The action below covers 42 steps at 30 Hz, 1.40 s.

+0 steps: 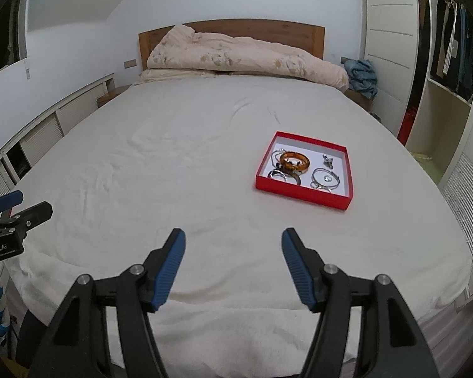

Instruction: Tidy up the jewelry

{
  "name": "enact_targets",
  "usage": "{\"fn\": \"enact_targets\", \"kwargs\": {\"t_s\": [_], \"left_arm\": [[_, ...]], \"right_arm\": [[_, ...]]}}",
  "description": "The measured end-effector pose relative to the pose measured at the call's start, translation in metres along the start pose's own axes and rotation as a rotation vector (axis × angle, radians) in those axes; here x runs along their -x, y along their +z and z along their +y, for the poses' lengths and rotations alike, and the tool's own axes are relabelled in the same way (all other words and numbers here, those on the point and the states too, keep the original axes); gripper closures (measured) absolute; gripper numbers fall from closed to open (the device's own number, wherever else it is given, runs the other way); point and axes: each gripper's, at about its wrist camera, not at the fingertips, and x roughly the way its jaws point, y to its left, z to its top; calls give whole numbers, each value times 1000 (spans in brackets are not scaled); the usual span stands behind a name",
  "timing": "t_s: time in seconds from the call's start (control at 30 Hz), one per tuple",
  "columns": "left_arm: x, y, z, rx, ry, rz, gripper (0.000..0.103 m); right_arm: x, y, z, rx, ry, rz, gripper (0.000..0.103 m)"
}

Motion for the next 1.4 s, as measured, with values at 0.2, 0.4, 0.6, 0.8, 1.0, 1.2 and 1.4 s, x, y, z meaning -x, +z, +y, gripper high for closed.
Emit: {"fn": "enact_targets", "kwargs": {"t_s": [0.2, 0.4, 0.6, 0.8, 1.0, 1.2, 1.4], "left_arm": [[-21, -4, 6, 17, 1, 45, 8], [-35, -8, 10, 25, 5, 73, 8], [-45, -10, 10, 31, 5, 92, 8], [-53, -9, 8, 29, 0, 101, 8], [-58, -5, 3, 24, -13, 100, 8], [-65, -2, -1, 20, -21, 108, 8], [-66, 4, -8, 20, -27, 103, 8]], "right_arm": [[-20, -2, -2, -6, 0, 34, 31], [-36, -5, -1, -7, 8, 66, 25], [-46, -9, -3, -15, 10, 82, 20], [-52, -10, -7, -21, 4, 88, 19], [-57, -9, -11, -21, -1, 93, 19], [-65, -9, -17, -27, -8, 103, 19], [-67, -6, -22, -26, -11, 101, 19]]}}
